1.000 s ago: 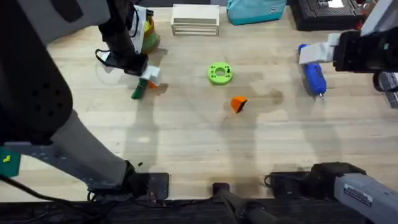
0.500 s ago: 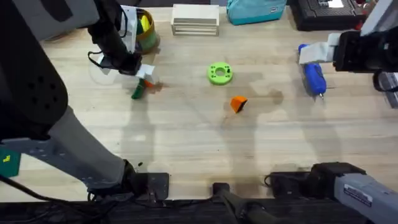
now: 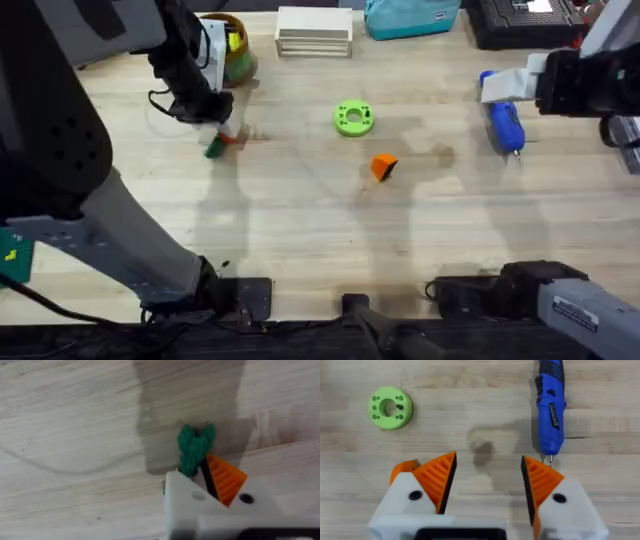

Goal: Pick up the gripper from the table and insert it into the empty holder that is missing its gripper. Then pick up a screw, insert it into the mounting hole, and use the screwdriver to tighten it. Finally, clean up the table by picking up the vegetable and placing it into the bucket.

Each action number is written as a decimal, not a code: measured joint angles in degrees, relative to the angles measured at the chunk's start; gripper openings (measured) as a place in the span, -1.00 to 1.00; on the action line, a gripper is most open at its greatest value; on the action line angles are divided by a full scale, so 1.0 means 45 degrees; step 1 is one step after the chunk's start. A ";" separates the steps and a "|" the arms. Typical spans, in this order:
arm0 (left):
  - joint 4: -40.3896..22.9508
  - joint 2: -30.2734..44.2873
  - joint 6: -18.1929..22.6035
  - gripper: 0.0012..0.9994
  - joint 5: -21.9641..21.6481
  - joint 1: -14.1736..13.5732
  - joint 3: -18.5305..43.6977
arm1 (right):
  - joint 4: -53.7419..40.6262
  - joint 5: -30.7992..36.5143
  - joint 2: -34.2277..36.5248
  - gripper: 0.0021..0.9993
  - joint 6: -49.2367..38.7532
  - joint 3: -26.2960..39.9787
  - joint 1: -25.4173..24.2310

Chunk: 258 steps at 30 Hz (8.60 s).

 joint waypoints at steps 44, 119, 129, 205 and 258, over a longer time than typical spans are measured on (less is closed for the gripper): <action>-0.1744 -1.0926 -0.4033 0.98 0.1052 -0.1928 0.3007 | 0.0005 0.0000 0.0000 0.52 0.0030 0.0000 0.0000; 1.2165 -2.4084 -0.2761 0.99 0.7423 -0.0282 -1.6366 | 0.0000 0.0000 -0.0004 0.52 0.0032 0.0000 0.0000; 1.2119 -2.4081 -0.2722 0.99 0.8474 -0.0282 -1.6365 | 0.0005 0.0000 -0.0003 0.52 0.0033 0.0000 0.0000; 1.2109 -2.4081 -0.3786 0.99 0.8917 -0.0282 -1.6364 | -0.0985 -0.0029 0.5584 0.98 -0.0490 0.1642 0.7825; 1.2109 -2.4083 -0.3791 0.99 0.8918 -0.0282 -1.6365 | -0.0060 -0.0039 0.7374 0.04 0.0185 0.0374 0.7849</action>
